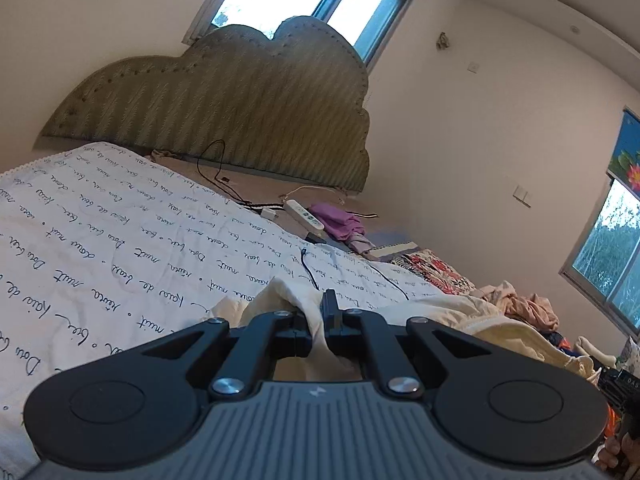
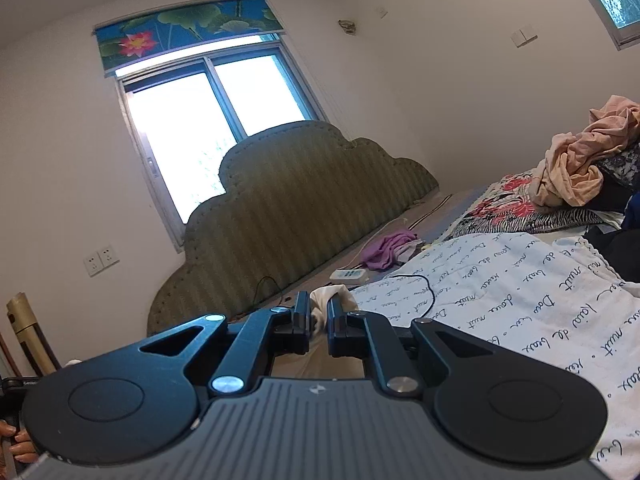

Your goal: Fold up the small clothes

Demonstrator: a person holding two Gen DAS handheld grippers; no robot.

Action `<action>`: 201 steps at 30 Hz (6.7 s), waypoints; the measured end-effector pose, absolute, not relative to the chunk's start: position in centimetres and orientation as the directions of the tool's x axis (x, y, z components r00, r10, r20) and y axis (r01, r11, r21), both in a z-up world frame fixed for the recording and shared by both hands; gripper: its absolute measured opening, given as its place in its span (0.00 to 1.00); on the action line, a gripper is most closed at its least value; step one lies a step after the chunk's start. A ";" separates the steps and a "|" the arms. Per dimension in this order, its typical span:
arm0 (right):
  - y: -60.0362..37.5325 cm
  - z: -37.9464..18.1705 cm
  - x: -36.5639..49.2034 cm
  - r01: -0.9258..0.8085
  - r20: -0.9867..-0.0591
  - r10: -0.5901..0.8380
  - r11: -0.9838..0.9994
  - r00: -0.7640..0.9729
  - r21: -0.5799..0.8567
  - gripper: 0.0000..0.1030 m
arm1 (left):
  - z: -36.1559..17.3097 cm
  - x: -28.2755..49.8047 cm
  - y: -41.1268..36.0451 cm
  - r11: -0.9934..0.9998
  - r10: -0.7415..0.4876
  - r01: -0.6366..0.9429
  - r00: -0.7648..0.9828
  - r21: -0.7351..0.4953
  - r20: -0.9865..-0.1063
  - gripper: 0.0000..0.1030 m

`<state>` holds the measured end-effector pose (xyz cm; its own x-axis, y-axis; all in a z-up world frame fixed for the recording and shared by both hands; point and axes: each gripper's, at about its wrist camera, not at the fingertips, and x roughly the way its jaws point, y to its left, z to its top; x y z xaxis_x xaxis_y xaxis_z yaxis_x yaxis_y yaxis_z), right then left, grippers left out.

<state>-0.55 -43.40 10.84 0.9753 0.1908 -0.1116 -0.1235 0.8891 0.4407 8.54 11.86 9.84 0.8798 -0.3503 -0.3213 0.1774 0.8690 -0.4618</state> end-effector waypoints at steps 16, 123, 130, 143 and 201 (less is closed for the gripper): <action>-43.3 4.0 15.6 0.077 -0.320 0.066 0.907 0.945 0.414 0.12 | 2.4 22.4 8.5 0.929 -0.191 -0.027 0.820 -0.369 -0.540 0.05; -31.7 -5.8 25.8 0.053 -0.584 0.022 0.992 0.811 0.111 1.00 | -3.1 30.1 -5.5 0.981 0.024 0.084 0.842 0.174 -0.539 1.00; -31.8 -5.0 25.5 0.063 -0.591 0.024 0.990 0.806 0.126 0.99 | -4.0 29.4 -5.0 0.988 0.020 0.067 0.834 0.137 -0.552 1.00; -41.3 -0.1 13.3 0.156 -0.449 0.028 0.917 0.893 0.367 1.00 | -1.6 25.3 -12.8 0.968 -0.161 0.245 0.781 0.059 -0.604 1.00; -37.3 4.4 15.0 0.002 -0.332 0.272 0.771 0.903 0.637 0.31 | -3.9 25.9 -9.8 0.974 -0.166 0.226 0.754 0.013 -0.635 1.00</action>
<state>14.99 -37.28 4.44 0.9033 0.2719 -0.3317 0.0019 0.7709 0.6370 25.90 -9.78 -3.92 0.7545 -0.1660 -0.6350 0.2256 0.9741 0.0134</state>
